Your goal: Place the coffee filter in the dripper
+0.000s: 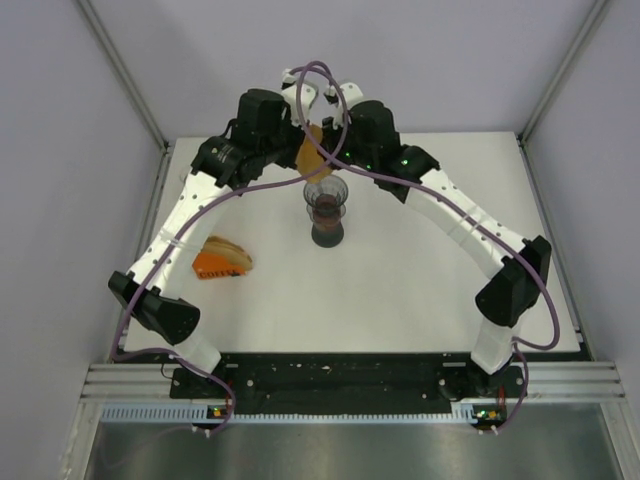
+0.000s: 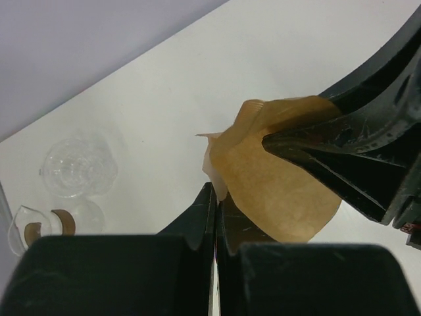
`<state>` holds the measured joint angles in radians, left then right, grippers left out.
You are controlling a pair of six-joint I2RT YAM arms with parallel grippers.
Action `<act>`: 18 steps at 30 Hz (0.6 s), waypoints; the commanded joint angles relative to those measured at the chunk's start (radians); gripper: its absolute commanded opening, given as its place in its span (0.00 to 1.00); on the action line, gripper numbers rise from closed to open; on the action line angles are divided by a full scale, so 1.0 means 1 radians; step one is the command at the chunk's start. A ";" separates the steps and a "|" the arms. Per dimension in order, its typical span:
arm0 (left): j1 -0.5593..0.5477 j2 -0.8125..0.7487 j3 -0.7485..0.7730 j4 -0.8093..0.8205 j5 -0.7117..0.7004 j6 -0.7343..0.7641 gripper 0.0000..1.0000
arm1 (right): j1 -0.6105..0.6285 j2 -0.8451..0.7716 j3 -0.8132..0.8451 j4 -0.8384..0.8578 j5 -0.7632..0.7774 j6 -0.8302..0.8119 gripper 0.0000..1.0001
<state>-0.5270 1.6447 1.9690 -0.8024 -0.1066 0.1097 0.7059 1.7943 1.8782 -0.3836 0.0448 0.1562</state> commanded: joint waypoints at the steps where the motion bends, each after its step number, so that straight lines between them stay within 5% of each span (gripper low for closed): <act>1: 0.002 -0.030 0.002 -0.023 0.137 -0.050 0.00 | -0.008 -0.093 0.006 -0.086 -0.037 -0.014 0.13; 8: 0.012 0.021 0.001 -0.034 0.220 -0.156 0.00 | -0.017 -0.131 -0.039 -0.176 0.043 -0.018 0.18; 11: 0.016 0.043 -0.002 -0.037 0.246 -0.183 0.00 | -0.031 -0.141 -0.071 -0.181 0.021 -0.012 0.32; 18: 0.041 0.110 0.005 -0.070 0.274 -0.246 0.00 | -0.062 -0.124 -0.085 -0.179 -0.036 0.002 0.38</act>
<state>-0.5064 1.7245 1.9690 -0.8490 0.1314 -0.0784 0.6693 1.6920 1.7874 -0.5732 0.0471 0.1501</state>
